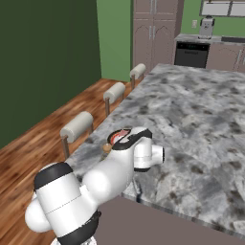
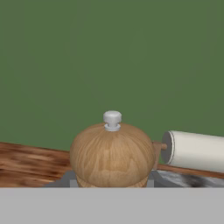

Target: Retrieve the shaker from the cabinet and place it next the steak on a plate on the dining table.

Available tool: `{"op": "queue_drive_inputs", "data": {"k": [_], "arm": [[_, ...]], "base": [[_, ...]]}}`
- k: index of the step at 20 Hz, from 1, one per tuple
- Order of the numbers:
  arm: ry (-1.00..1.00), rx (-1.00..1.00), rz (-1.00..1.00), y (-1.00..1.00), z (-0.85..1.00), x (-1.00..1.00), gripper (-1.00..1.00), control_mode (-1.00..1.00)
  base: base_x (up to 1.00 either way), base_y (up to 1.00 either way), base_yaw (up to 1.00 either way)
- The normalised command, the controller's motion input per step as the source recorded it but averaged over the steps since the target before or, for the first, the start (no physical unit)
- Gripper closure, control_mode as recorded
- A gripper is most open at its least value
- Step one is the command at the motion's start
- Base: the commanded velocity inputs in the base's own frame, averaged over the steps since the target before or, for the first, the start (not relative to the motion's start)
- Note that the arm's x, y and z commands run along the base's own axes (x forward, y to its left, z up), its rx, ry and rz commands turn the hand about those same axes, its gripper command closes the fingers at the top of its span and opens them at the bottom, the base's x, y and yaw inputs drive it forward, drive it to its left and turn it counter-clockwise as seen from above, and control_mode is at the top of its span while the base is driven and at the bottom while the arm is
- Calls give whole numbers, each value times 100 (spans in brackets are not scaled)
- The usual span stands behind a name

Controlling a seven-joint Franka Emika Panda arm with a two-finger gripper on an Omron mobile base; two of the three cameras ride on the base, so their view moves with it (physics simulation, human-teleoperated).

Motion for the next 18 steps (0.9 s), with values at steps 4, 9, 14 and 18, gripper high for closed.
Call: {"op": "queue_drive_inputs", "data": {"k": [4,9,14,18], "arm": [[-4,0,0,-3,-27,19,100,-100],[-5,0,0,-6,-27,23,100,-100],[-6,0,0,-9,-26,29,100,-100],[-4,0,0,-8,-26,31,100,-100]], "base": [[0,0,0],[0,0,0],[0,0,0],[0,0,0]]}}
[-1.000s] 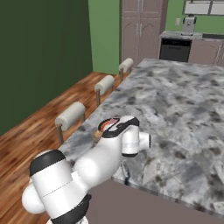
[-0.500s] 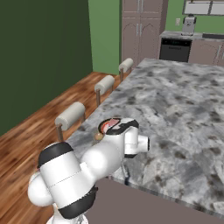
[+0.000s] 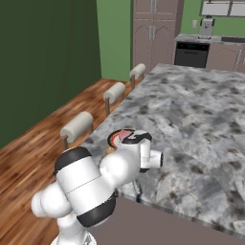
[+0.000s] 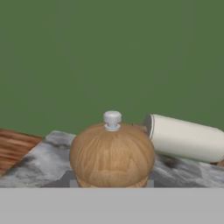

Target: Retrieve the shaker from the cabinet and place it next the steak on a plate on the dining table.

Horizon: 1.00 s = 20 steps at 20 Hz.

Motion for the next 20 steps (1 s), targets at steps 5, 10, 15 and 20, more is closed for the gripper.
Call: {"op": "queue_drive_inputs", "data": {"k": [5,10,15,20], "arm": [[-4,0,0,-12,-22,31,100,-100],[0,0,1,-14,-21,34,100,-100],[0,0,2,-12,-16,29,100,-100],[0,0,1,-1,-16,28,100,-100]], "base": [[0,0,0],[0,0,0],[0,0,0],[0,0,0]]}}
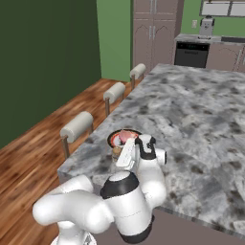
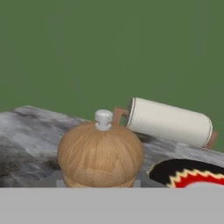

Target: Retrieve the shaker from the cabinet and place it next the steak on a plate on the dining table.

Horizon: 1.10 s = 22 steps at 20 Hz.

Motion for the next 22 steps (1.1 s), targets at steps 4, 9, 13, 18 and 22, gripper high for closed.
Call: {"op": "queue_drive_inputs", "data": {"k": [4,9,13,18,22], "arm": [[0,0,3,0,-19,27,100,-100],[0,0,3,0,-17,16,100,-100],[-1,0,2,0,-11,4,-100,-100],[-3,0,1,-12,-8,0,-100,-100],[-5,0,0,-21,-4,0,-100,-100]], "base": [[0,0,0],[0,0,0],[0,0,0],[0,0,0],[0,0,0]]}}
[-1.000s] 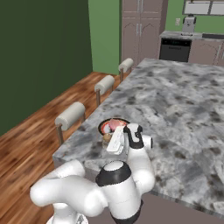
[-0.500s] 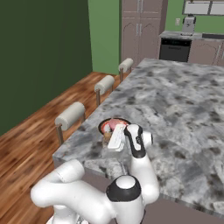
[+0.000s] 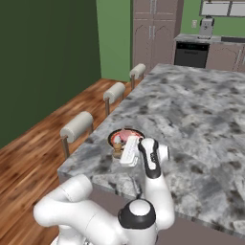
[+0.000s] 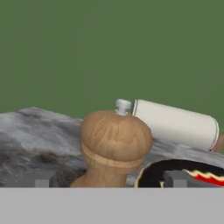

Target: Retrieve the shaker from the cabinet and place it next the steak on a plate on the dining table.

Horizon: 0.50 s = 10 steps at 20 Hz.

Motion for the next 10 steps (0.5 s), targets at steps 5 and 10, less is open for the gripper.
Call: {"op": "queue_drive_inputs", "data": {"k": [5,10], "arm": [[-6,0,0,-21,0,-1,-100,-100],[-7,5,0,-34,10,-7,-100,-100]], "base": [[0,0,0],[0,0,0]]}}
